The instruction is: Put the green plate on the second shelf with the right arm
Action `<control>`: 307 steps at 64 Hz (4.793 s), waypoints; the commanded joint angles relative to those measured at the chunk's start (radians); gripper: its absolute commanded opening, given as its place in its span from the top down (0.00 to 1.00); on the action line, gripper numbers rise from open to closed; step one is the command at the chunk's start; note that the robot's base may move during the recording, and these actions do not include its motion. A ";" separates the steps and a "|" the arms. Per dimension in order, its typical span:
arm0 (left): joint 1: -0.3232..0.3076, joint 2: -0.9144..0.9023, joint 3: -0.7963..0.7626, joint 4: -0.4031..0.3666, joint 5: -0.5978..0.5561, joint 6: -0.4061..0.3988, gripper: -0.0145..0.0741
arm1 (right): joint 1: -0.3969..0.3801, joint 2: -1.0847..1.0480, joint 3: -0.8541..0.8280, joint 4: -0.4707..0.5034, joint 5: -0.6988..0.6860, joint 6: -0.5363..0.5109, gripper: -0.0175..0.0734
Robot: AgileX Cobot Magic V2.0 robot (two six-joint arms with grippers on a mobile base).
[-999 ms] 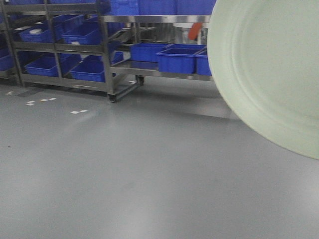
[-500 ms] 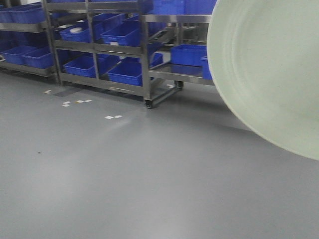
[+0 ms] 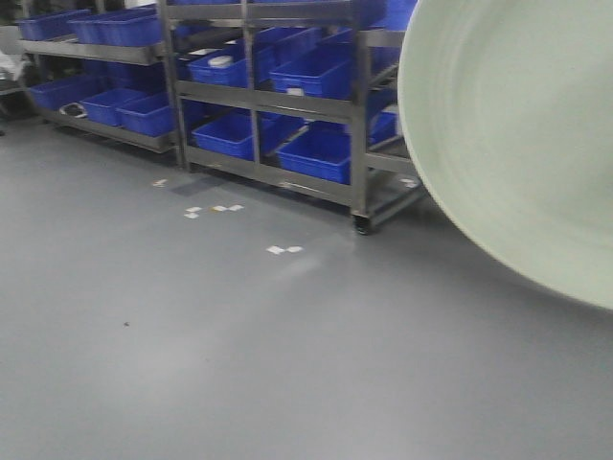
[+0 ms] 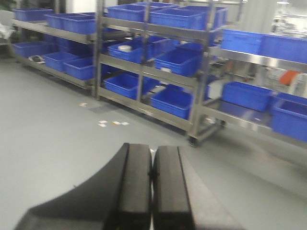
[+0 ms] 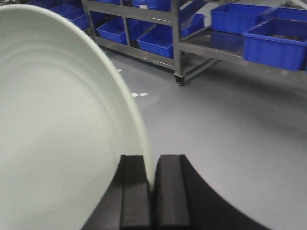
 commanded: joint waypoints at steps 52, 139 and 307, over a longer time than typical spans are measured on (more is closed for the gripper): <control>-0.007 -0.016 0.041 -0.008 -0.091 -0.003 0.69 | -0.004 0.006 -0.033 -0.006 -0.095 0.000 0.75; -0.007 -0.016 0.041 -0.008 -0.091 -0.003 0.69 | -0.004 0.006 -0.033 -0.006 -0.095 0.000 0.75; -0.007 -0.016 0.041 -0.008 -0.091 -0.003 0.69 | -0.004 0.006 -0.033 -0.005 -0.100 0.000 0.75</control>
